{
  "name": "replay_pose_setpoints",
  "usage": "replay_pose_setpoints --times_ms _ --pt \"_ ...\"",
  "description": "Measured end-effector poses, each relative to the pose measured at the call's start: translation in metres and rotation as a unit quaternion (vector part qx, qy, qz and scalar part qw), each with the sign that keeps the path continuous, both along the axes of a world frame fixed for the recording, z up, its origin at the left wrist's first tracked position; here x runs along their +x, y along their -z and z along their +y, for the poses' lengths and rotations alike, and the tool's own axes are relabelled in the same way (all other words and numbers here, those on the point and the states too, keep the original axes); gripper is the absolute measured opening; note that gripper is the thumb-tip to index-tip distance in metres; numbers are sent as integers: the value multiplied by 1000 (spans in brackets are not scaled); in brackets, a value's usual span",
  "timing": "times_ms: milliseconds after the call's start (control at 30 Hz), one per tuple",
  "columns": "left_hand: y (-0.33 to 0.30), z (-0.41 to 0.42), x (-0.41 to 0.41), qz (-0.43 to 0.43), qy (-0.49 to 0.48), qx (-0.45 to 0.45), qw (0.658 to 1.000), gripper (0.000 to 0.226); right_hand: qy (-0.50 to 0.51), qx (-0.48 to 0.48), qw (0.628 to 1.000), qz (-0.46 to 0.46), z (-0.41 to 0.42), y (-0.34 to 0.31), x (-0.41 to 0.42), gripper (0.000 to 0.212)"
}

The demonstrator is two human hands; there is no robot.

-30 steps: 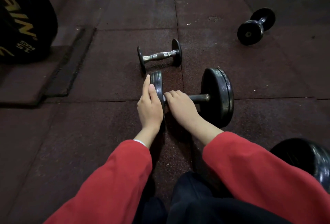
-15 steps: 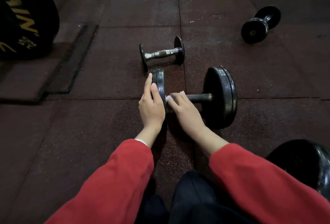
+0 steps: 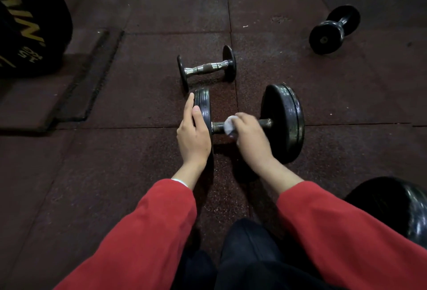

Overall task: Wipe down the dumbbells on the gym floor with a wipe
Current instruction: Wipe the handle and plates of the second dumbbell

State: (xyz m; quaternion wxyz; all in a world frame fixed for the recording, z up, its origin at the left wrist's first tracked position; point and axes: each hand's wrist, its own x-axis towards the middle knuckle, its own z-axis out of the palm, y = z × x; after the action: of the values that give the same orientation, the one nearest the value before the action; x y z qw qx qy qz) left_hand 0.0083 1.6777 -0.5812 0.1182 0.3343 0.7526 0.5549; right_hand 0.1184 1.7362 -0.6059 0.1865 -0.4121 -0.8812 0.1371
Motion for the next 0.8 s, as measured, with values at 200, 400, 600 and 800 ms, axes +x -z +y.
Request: replay_pose_setpoints --times_ms 200,400,600,800 --pt "1 0 -1 -4 -7 1 1000 42 19 -38 991 -125 10 -13 -14 20" --pt "2 -2 0 0 -1 9 1000 43 102 77 955 -269 -5 -20 -14 29" --pt "0 -3 2 1 0 4 1000 43 150 57 925 -345 7 -21 -11 23" --pt "2 -3 1 7 -4 8 1000 43 184 90 914 -351 0 -14 -5 28"
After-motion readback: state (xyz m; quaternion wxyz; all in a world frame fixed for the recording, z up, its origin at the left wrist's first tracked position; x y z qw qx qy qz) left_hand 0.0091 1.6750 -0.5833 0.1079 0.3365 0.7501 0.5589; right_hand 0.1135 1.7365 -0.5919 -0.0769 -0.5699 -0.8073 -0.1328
